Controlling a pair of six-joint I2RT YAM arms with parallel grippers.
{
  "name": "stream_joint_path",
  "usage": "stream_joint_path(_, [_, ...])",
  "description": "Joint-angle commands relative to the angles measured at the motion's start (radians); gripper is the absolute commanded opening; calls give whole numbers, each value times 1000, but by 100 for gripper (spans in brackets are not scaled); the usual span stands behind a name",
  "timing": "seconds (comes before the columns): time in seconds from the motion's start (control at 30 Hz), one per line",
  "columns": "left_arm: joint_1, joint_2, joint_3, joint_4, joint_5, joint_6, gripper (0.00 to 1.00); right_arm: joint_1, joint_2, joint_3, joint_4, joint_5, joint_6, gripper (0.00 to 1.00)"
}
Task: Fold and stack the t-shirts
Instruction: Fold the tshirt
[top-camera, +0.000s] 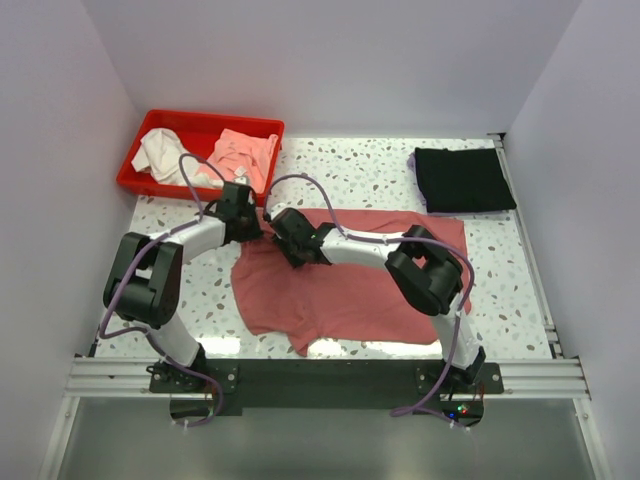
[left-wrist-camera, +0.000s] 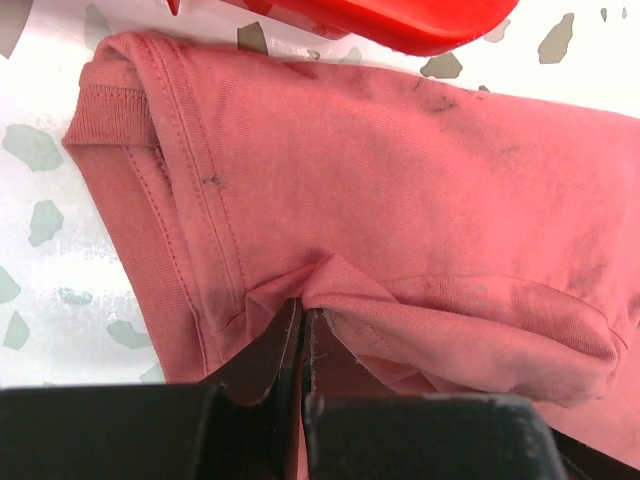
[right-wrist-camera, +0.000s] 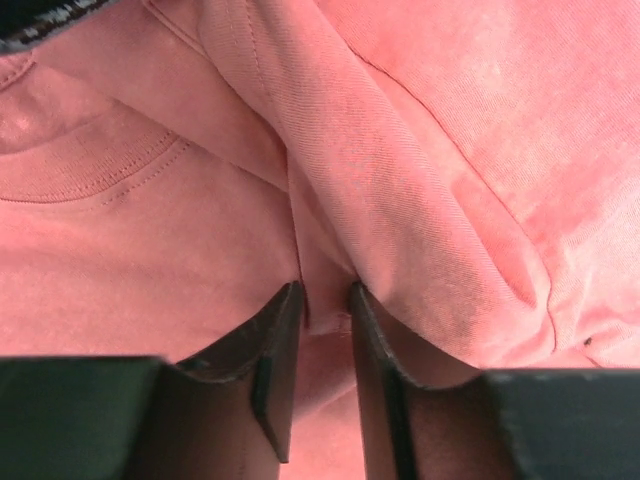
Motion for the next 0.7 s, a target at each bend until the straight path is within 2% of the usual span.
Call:
stream_joint_path(0.0, [13,-20,17,44,-2,0,0,-7,-19,-34,-92,51,-13,29])
stream_joint_path(0.1, [13,-20,16,46,4,2,0,-8,-24,-18,-72,35,-6,26])
stream_joint_path(0.13, [13,-23,17,47,7,2,0,-8,-22,-12,-58,25,-2,21])
stream_joint_path(0.23, [13,-31,14,53,21,2,0,-8,-13,29,-49,11,-6,16])
stream_joint_path(0.37, [11,-43,20,55,22,3,0,-8,7,93,-66,17,-22,13])
stream_joint_path(0.5, [11,-60,22,58,31,3,0,-7,-2,117,-75,1,-27,15])
stream_joint_path(0.6, [13,-72,24,61,31,5,0,-8,-1,114,-78,7,-27,2])
stream_joint_path(0.67, [13,-80,22,60,31,5,0,-10,9,112,-84,14,-30,0])
